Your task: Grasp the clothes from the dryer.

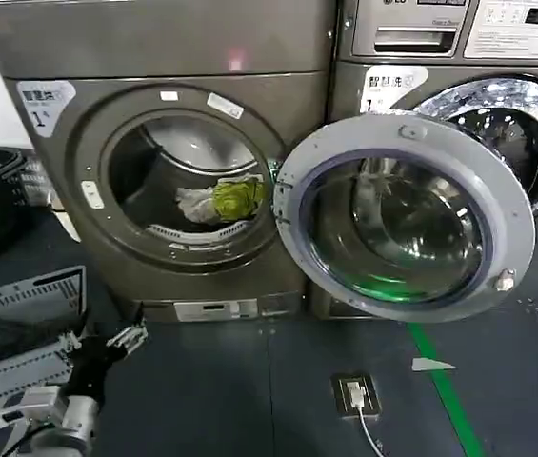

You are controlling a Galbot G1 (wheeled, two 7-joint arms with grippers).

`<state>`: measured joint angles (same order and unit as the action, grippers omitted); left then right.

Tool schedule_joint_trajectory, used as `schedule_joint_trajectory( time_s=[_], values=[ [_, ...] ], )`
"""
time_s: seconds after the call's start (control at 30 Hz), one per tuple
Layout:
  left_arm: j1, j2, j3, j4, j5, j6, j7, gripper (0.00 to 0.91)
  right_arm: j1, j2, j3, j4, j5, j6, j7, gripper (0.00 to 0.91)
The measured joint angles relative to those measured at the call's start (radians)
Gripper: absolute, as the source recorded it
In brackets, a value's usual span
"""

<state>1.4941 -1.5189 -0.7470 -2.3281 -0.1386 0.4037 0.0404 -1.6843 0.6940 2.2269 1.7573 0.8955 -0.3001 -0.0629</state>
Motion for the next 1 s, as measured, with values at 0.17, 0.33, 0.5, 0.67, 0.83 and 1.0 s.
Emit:
schedule_joint_trajectory(
  time_s=[0.17,0.33,0.5,0.67,0.83,1.0],
  values=[
    [-0.001,0.005,0.0,-0.004,-0.005,0.0,0.001,0.907,-0.008,0.002,0.008,0.003,0.004,0.003,-0.003,0.907],
    [0.003,0.004,0.0,-0.004,-0.005,-0.004,0.001,0.907,-0.011,0.006,0.007,0.008,0.01,0.003,-0.005,0.907],
    [0.006,0.006,-0.001,-0.007,-0.008,-0.004,0.007,0.907,-0.013,0.008,0.007,0.008,0.012,0.003,-0.007,0.907],
    [-0.001,-0.002,0.002,-0.003,-0.008,-0.008,0.007,0.907,-0.014,0.012,0.008,0.006,0.012,0.004,-0.008,0.907],
    [-0.001,-0.002,0.002,-0.003,-0.008,-0.012,0.009,0.907,-0.012,0.014,0.007,0.01,0.012,0.004,-0.011,0.907],
    [-0.002,-0.001,0.002,-0.009,-0.011,-0.014,0.013,0.907,-0.016,0.016,0.011,0.018,0.004,-0.006,-0.004,0.907]
  ],
)
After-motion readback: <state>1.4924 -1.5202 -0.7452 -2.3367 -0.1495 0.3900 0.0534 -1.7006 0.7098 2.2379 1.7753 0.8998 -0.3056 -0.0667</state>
